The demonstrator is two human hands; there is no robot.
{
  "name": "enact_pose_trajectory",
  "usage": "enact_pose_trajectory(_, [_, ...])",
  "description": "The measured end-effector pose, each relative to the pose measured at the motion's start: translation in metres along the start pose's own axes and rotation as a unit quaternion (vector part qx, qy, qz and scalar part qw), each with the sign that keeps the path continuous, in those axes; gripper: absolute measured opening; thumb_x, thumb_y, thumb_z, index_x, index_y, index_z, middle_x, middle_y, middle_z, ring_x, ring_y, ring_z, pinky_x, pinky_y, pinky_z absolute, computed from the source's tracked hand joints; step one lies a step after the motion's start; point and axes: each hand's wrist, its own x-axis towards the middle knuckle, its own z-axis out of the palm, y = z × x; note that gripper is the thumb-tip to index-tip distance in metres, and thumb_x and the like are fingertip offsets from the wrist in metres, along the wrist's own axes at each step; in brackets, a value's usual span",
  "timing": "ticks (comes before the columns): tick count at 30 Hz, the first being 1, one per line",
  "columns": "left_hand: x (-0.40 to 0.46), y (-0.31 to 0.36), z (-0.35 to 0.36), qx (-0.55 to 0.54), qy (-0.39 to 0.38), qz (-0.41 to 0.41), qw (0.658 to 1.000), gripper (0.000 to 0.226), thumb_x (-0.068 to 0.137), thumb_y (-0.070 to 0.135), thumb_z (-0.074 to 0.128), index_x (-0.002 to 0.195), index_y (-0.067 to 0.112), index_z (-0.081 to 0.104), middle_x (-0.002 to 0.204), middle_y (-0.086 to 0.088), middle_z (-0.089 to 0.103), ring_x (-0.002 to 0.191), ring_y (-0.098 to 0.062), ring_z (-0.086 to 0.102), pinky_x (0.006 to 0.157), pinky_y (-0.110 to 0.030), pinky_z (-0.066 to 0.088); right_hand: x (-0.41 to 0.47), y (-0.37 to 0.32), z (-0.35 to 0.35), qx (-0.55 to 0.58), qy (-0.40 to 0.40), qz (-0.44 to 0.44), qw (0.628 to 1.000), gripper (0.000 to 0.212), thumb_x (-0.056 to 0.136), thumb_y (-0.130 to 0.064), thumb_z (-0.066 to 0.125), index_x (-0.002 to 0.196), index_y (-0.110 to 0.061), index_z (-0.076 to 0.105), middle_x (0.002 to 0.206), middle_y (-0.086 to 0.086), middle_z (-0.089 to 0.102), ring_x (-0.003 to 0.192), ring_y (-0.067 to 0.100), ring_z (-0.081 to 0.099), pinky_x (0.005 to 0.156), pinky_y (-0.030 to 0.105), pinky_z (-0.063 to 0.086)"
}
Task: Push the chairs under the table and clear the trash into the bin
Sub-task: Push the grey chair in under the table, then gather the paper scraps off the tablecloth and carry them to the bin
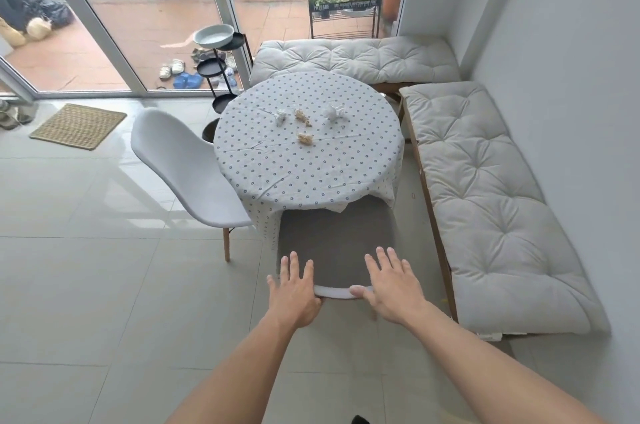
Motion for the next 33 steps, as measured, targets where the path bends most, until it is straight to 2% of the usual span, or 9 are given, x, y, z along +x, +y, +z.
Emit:
enact_pose_trajectory(3, [0.0,-0.02,-0.024,0.017,0.008,-0.004,1.0,0.09,0.095,0.022,0.054,0.163,0.022,-0.004,0.17,-0.014,-0.023,0.156,-0.036,-0.019,0.122,-0.069,0.01,0.011,-0.007,-0.023,0.007,0.016,0.002,1.0,0.087,0.097,-0.074,0.027,0.161,-0.017,0.013,0.17,0.015,0.005,0.156,0.033,-0.002,0.124,0.053,0.012])
enact_pose_trajectory(7, [0.01,-0.052,-0.062,0.007,0.034,-0.013,0.999,0.09,0.094,0.013,0.051,0.163,0.023,-0.006,0.17,-0.011,-0.022,0.157,-0.034,-0.018,0.123,-0.068,0.008,0.034,-0.028,-0.053,0.007,0.033,0.006,0.999,0.083,0.099,-0.07,0.023,0.161,-0.017,0.012,0.17,0.015,0.003,0.156,0.034,-0.004,0.124,0.054,0.012])
enact_pose_trajectory(14, [0.056,-0.117,-0.133,0.002,0.081,0.031,0.996,0.079,0.098,0.022,0.046,0.163,0.022,-0.001,0.172,-0.01,-0.016,0.157,-0.033,-0.015,0.121,-0.068,0.012,0.081,-0.079,-0.087,0.025,0.056,0.053,0.997,0.081,0.099,-0.07,0.021,0.161,-0.017,0.012,0.17,0.014,0.004,0.156,0.033,-0.004,0.125,0.055,0.012])
enact_pose_trajectory(17, [0.077,-0.146,-0.16,0.009,0.077,0.057,0.995,0.074,0.103,0.028,0.043,0.163,0.022,0.0,0.172,-0.009,-0.016,0.158,-0.033,-0.015,0.121,-0.068,0.009,0.099,-0.102,-0.098,0.042,0.064,0.083,0.994,0.08,0.1,-0.069,0.021,0.16,-0.017,0.016,0.17,0.015,0.007,0.156,0.033,-0.002,0.124,0.056,0.012])
enact_pose_trajectory(22, [0.118,-0.185,-0.204,0.03,0.067,0.085,0.994,0.078,0.101,0.027,0.045,0.163,0.024,-0.002,0.171,-0.01,-0.019,0.157,-0.034,-0.017,0.122,-0.068,0.007,0.13,-0.132,-0.117,0.062,0.07,0.119,0.989,0.078,0.1,-0.069,0.022,0.159,-0.019,0.016,0.17,0.014,0.004,0.156,0.034,-0.002,0.124,0.057,0.012])
enact_pose_trajectory(33, [0.237,-0.206,-0.266,0.059,0.064,0.129,0.988,0.079,0.102,0.027,0.048,0.163,0.022,-0.003,0.171,-0.013,-0.017,0.157,-0.036,-0.013,0.124,-0.064,0.011,0.26,-0.154,-0.148,0.11,0.068,0.143,0.981,0.081,0.098,-0.072,0.021,0.161,-0.02,0.014,0.171,0.011,0.002,0.156,0.034,-0.001,0.123,0.057,0.011])
